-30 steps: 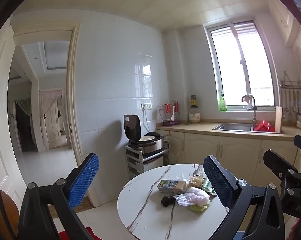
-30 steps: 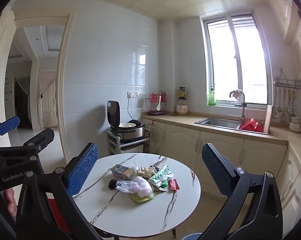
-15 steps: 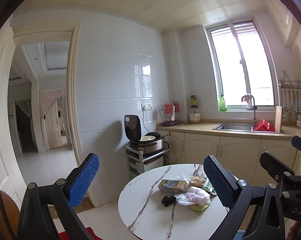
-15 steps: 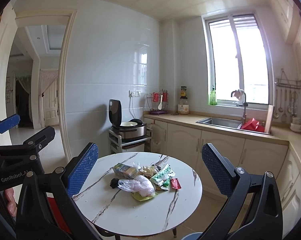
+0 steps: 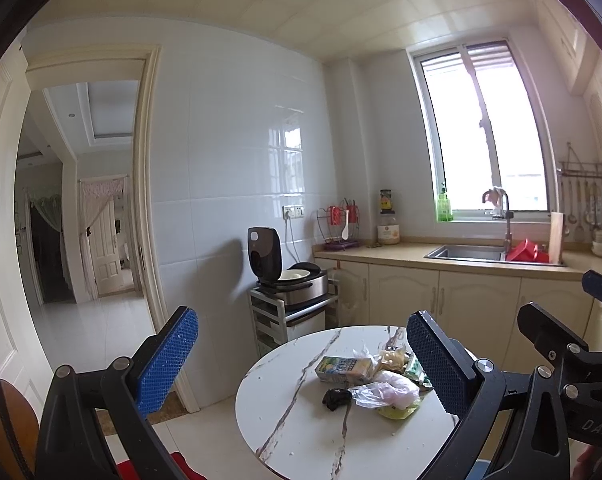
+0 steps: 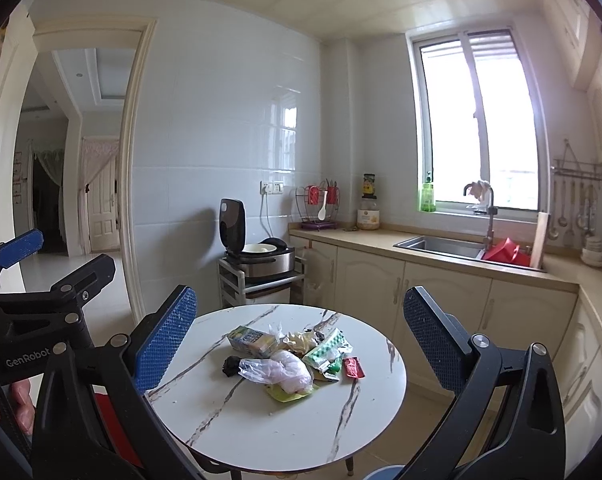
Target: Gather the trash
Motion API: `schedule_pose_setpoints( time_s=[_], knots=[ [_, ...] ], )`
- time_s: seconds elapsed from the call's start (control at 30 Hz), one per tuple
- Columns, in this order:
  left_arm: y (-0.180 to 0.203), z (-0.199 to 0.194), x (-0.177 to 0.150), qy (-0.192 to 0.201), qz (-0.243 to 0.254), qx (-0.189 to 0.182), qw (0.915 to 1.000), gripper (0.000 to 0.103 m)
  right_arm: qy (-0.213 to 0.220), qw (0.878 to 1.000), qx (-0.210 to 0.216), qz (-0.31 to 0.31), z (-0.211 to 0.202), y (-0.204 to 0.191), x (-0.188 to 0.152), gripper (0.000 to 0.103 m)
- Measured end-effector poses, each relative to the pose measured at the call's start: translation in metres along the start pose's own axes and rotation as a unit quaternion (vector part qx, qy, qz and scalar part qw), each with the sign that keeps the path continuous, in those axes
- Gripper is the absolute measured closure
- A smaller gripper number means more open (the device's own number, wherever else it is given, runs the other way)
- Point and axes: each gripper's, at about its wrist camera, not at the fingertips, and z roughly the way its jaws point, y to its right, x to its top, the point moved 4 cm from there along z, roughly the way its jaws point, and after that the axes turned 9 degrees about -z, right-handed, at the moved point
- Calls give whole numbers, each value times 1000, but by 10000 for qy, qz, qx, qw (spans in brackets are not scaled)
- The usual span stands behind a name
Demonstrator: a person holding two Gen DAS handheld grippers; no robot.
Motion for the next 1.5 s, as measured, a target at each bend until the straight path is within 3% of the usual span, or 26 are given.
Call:
schedule_pose_setpoints(
  time_s=[0.57,0.87,1.03,1.2,1.5],
  knots=[
    [0,10,0,-104,-23,10,9999,1,-86,10000,21,31,11,0,-7,0],
    [-1,39,-7,-367,-46,68,9993,1,-352,9993,-37,134,35,11,-25,0],
    [-3,78,-22,-772,-28,79,9970,1,-765,9969,-91,173,66,21,-52,0],
    [-5,137,-51,-1518,-21,98,9884,1,-1435,9893,-18,244,119,33,-92,0],
    [-11,234,-83,-2599,39,159,9655,1,-2661,9602,841,98,238,3,-170,0]
  ],
)
